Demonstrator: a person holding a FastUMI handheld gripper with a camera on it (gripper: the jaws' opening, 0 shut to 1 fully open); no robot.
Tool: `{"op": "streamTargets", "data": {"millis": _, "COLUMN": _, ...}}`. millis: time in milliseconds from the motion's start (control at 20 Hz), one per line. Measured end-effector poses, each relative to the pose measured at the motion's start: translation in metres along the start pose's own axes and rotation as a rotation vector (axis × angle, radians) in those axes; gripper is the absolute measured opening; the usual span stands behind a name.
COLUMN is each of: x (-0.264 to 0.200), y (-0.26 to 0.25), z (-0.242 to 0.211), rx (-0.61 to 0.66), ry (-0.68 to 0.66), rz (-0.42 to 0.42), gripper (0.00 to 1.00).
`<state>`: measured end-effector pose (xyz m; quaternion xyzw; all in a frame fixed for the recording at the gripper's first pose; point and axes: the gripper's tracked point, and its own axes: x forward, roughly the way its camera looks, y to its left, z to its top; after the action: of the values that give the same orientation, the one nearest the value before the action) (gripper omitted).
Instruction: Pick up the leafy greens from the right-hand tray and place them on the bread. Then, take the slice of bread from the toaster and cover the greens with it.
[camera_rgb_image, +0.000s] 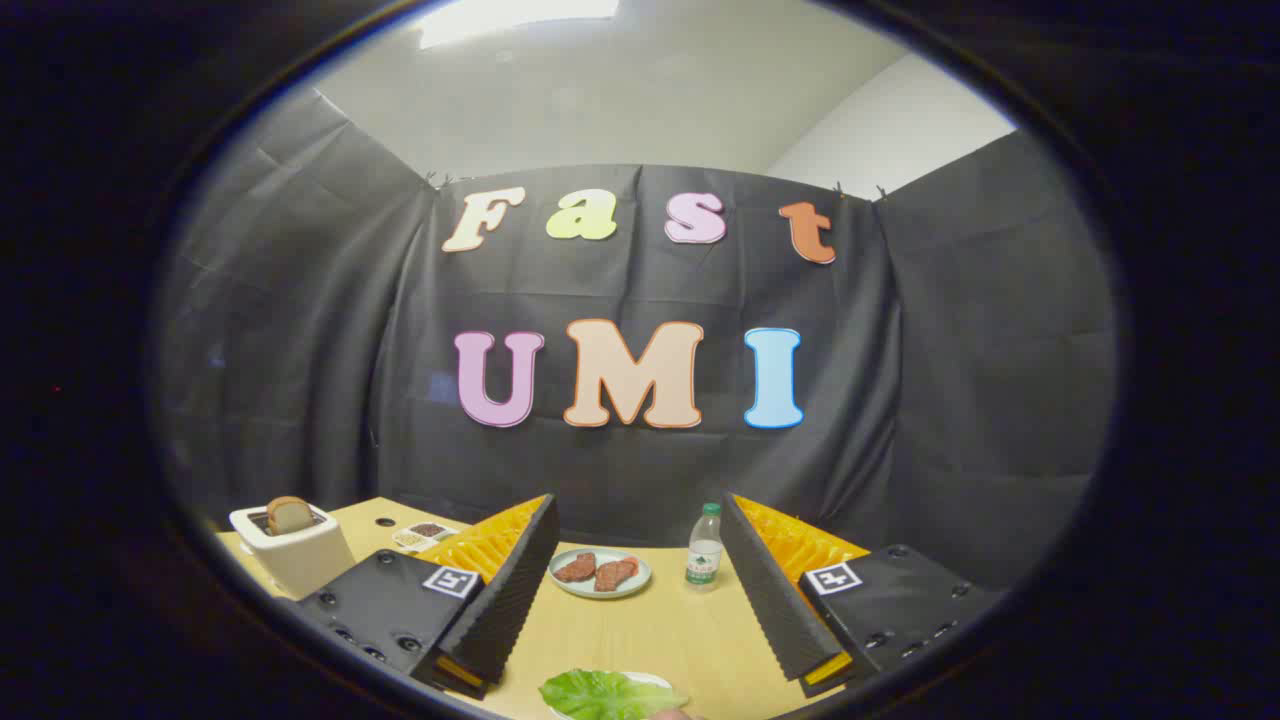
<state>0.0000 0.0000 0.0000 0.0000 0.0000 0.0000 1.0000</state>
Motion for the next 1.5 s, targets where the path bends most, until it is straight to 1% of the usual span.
{"op": "streamTargets", "data": {"millis": 100, "x": 0.001, "y": -0.002, "z": -0.002, "rx": 0.001, "ry": 0.004, "rz": -0.003, "gripper": 1.00}}
{"op": "streamTargets", "data": {"millis": 500, "x": -0.003, "y": 0.004, "z": 0.002, "rx": -0.009, "ry": -0.020, "rz": 0.030, "gripper": 1.00}}
{"op": "streamTargets", "data": {"millis": 800, "x": -0.008, "y": 0.003, "z": -0.008, "rx": -0.012, "ry": -0.006, "rz": 0.035, "gripper": 1.00}}
{"op": "streamTargets", "data": {"millis": 1500, "x": 0.000, "y": 0.001, "z": -0.008, "rx": -0.015, "ry": -0.005, "rz": 0.062, "gripper": 1.00}}
